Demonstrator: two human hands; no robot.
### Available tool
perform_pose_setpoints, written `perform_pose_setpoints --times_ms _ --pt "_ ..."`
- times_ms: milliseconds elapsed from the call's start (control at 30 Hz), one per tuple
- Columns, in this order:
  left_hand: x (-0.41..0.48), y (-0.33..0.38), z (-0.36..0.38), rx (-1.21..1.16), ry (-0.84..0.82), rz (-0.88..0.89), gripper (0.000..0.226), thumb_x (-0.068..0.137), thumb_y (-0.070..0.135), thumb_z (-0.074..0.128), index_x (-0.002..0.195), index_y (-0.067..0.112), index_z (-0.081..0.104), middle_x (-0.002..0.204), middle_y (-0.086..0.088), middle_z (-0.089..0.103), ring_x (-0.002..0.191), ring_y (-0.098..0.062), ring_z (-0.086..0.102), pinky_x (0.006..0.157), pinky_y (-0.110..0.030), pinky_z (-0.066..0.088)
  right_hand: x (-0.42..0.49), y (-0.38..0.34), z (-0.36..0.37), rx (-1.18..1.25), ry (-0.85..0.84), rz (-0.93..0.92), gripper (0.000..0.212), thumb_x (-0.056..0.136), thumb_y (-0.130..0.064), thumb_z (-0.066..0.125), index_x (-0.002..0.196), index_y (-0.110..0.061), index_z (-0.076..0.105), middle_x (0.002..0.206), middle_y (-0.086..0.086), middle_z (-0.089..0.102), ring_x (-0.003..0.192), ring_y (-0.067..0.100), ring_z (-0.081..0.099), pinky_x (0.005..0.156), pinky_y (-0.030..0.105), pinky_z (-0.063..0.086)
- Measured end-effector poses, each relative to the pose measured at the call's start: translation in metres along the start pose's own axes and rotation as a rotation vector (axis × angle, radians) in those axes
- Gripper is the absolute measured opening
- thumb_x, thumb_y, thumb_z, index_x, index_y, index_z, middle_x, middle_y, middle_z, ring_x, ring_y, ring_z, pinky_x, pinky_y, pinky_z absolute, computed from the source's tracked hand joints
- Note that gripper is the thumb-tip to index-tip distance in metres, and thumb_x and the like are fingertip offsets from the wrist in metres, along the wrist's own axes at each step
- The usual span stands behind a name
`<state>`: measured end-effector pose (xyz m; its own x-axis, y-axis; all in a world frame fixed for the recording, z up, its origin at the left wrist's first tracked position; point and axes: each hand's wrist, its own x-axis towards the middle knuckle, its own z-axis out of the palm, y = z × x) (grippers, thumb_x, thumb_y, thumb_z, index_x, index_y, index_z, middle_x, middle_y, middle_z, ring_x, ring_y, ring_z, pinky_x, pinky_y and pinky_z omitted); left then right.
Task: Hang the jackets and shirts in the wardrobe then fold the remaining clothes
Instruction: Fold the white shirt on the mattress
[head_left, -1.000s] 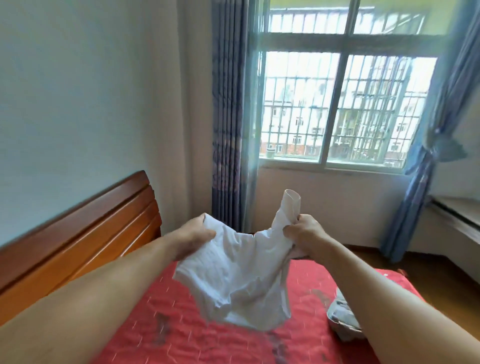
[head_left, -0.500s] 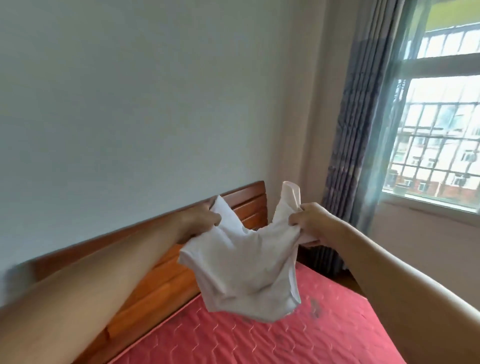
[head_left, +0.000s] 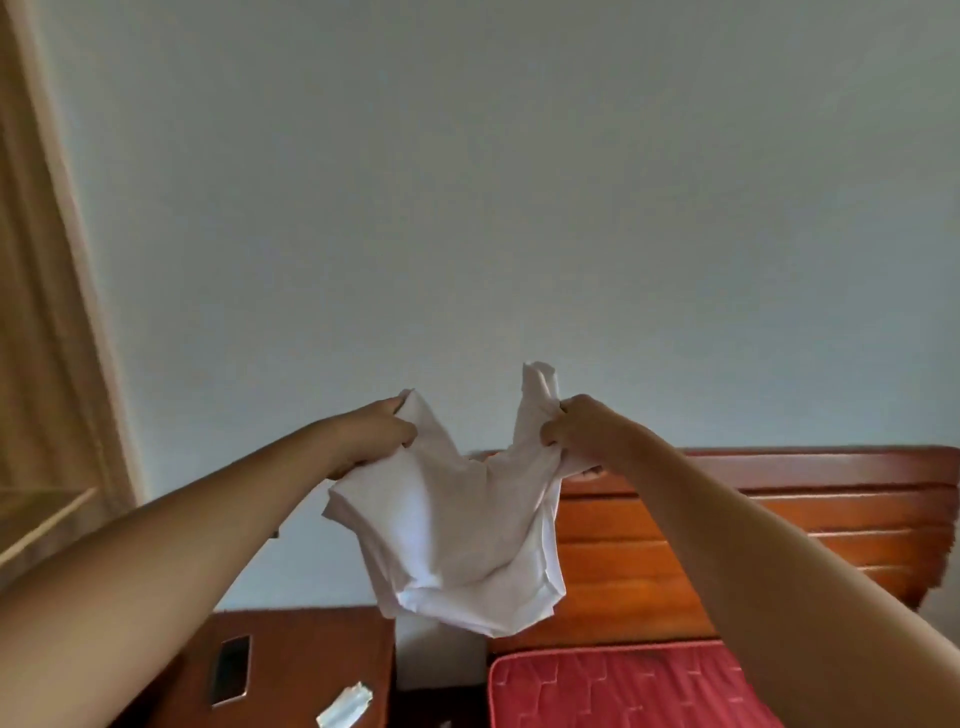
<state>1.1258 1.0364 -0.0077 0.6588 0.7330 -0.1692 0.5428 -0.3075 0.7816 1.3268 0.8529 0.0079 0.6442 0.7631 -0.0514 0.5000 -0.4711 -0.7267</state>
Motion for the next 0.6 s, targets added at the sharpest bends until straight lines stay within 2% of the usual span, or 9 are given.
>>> perform_pose_setpoints --times_ms 67,133,233,300,367,467,600 --pt "-0.018 -0.037 -0.052 0.007 0.068 -0.056 0.077 0.085 0.020 0.054 0.155 0.038 0.030 0.126 -0.012 0.061 0.096 -0.034 0.070 0.083 -0.042 0.061 0.009 -0.047 0.043 0.001 -0.072 -0.055 0.029 0.091 -0.011 0.062 0.118 -0.002 0.064 0.079 0.003 0.061 0.057 0.012 0.059 0.038 0.015 0.043" --pt "-0.037 -0.073 -0.098 0.009 0.150 -0.092 0.083 0.076 0.022 0.057 0.154 0.041 0.033 0.125 -0.009 0.063 0.095 -0.032 0.071 0.085 -0.042 0.061 0.017 -0.091 0.086 -0.011 -0.139 -0.107 0.026 0.090 -0.011 0.063 0.115 -0.004 0.064 0.081 0.004 0.063 0.058 0.013 0.061 0.041 0.017 0.046" --pt "-0.068 -0.120 -0.160 0.036 0.270 -0.126 0.073 0.084 0.015 0.057 0.152 0.036 0.039 0.116 -0.002 0.067 0.092 -0.025 0.070 0.082 -0.033 0.059 0.018 -0.157 0.149 -0.013 -0.252 -0.187 0.015 0.091 -0.011 0.063 0.105 -0.008 0.060 0.088 0.006 0.062 0.068 0.017 0.065 0.047 0.021 0.051" --pt "-0.090 -0.148 -0.194 0.030 0.319 -0.159 0.071 0.086 0.014 0.055 0.151 0.037 0.040 0.117 -0.002 0.067 0.097 -0.027 0.069 0.088 -0.036 0.058 0.015 -0.199 0.188 -0.066 -0.325 -0.259 0.015 0.092 -0.010 0.062 0.105 -0.005 0.061 0.093 0.007 0.062 0.075 0.021 0.066 0.047 0.020 0.050" --pt "-0.113 -0.174 -0.225 0.022 0.356 -0.207 0.075 0.083 0.019 0.056 0.152 0.041 0.035 0.120 -0.003 0.067 0.099 -0.029 0.069 0.092 -0.040 0.057 0.012 -0.236 0.223 -0.001 -0.371 -0.248 0.012 0.089 -0.006 0.061 0.101 -0.004 0.061 0.089 0.013 0.063 0.071 0.025 0.068 0.047 0.023 0.053" --pt "-0.145 -0.210 -0.265 0.017 0.441 -0.302 0.077 0.086 0.021 0.055 0.155 0.043 0.028 0.119 -0.002 0.066 0.095 -0.026 0.070 0.088 -0.038 0.058 0.008 -0.283 0.272 0.025 -0.452 -0.258 0.020 0.089 -0.007 0.063 0.108 -0.005 0.059 0.095 0.014 0.066 0.074 0.026 0.071 0.053 0.029 0.058" --pt "-0.178 -0.249 -0.301 -0.008 0.515 -0.428 0.084 0.077 0.027 0.055 0.154 0.046 0.029 0.116 -0.001 0.068 0.096 -0.028 0.072 0.094 -0.046 0.057 0.009 -0.334 0.331 0.020 -0.570 -0.350 0.027 0.089 -0.008 0.064 0.116 -0.006 0.059 0.103 0.013 0.064 0.081 0.025 0.070 0.063 0.034 0.062"
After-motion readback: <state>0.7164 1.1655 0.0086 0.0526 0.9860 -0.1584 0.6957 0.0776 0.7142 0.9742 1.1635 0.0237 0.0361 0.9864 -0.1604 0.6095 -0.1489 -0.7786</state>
